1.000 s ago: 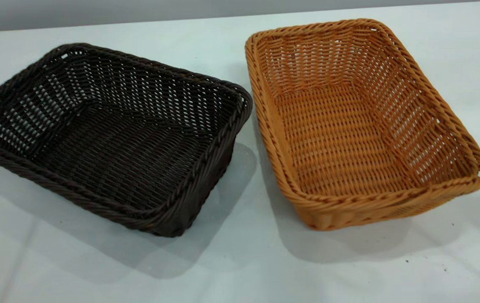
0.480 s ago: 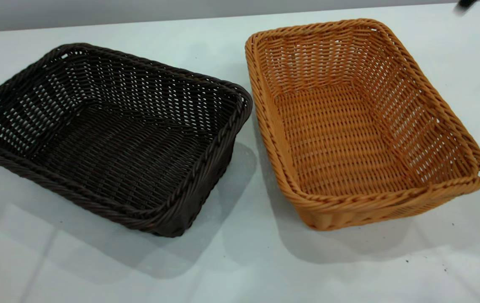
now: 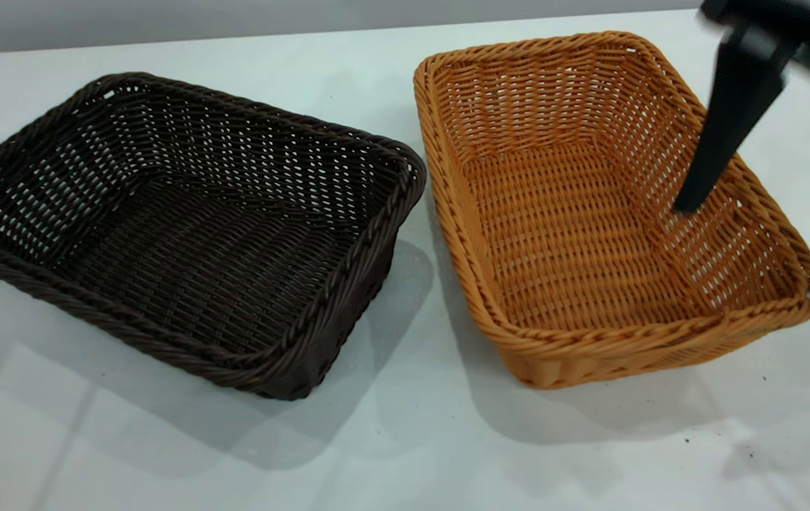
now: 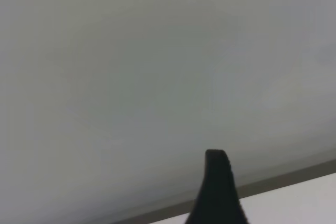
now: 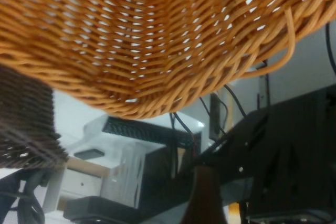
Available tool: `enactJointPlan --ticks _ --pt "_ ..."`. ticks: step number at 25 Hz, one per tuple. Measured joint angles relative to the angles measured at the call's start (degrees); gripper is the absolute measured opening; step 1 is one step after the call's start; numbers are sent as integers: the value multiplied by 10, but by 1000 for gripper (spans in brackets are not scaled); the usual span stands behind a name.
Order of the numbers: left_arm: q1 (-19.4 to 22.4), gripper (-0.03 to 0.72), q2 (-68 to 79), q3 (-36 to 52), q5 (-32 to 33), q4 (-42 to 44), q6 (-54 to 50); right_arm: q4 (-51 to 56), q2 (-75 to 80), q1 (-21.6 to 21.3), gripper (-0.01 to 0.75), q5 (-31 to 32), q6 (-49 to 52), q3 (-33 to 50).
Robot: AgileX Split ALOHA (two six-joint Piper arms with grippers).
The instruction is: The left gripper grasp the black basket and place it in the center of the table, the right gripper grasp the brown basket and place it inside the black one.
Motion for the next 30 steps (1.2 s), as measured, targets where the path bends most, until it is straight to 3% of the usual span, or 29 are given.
enactJointPlan --ticks 17,30 --pt "0 477 0 0 3 -2 0 -2 94 0 546 0 -25 0" --pt "0 477 0 0 1 -2 0 28 131 0 546 -78 -84 0"
